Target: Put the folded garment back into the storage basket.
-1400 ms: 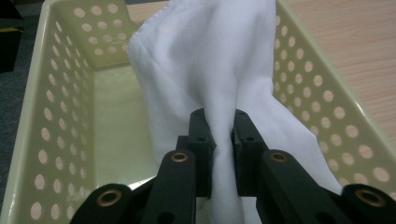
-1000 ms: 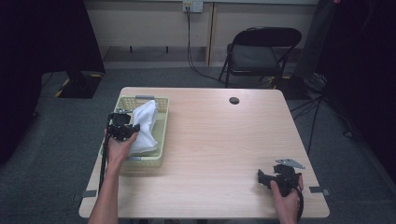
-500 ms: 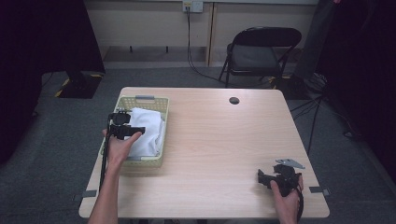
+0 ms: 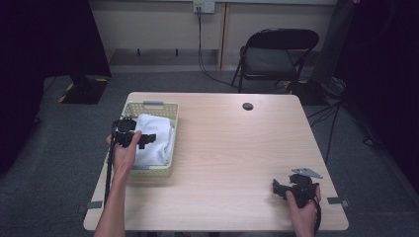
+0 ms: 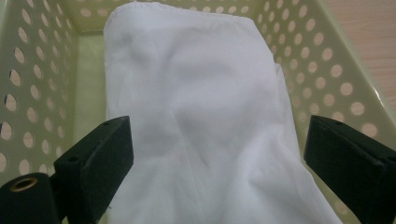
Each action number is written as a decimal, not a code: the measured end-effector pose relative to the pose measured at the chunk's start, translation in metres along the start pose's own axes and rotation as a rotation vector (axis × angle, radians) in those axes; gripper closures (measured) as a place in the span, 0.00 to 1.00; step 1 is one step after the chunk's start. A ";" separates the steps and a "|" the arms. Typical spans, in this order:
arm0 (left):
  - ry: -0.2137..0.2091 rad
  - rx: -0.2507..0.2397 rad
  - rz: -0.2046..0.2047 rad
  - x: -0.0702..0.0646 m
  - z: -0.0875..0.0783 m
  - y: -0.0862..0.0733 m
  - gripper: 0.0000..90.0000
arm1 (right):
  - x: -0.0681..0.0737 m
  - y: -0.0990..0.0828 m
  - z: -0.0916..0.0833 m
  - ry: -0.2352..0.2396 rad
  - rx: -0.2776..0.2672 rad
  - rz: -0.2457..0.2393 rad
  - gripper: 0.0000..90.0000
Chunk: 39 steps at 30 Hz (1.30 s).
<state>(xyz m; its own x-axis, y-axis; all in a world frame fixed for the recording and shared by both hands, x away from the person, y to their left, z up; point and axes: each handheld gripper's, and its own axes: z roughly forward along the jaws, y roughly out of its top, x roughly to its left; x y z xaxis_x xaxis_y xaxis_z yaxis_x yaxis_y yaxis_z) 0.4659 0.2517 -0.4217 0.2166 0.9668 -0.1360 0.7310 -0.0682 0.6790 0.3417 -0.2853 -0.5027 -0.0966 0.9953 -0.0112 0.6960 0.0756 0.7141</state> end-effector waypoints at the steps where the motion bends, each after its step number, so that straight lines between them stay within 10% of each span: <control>1: 0.011 -0.008 0.008 -0.001 -0.001 0.000 0.07 | 0.000 0.000 0.000 0.000 0.000 0.000 0.00; 23: 0.103 -0.072 0.053 -0.018 -0.010 -0.005 0.06 | 0.000 0.000 0.000 -0.001 0.000 0.001 0.00; 39: 0.046 -0.140 0.100 -0.039 -0.028 -0.022 0.06 | 0.000 0.000 0.000 -0.001 0.000 0.001 0.00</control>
<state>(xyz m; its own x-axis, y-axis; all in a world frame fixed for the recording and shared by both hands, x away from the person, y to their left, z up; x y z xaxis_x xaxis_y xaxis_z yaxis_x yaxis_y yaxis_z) 0.4238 0.2220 -0.4112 0.2513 0.9674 -0.0313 0.6090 -0.1329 0.7820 0.3417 -0.2853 -0.5027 -0.0959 0.9953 -0.0111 0.6961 0.0750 0.7140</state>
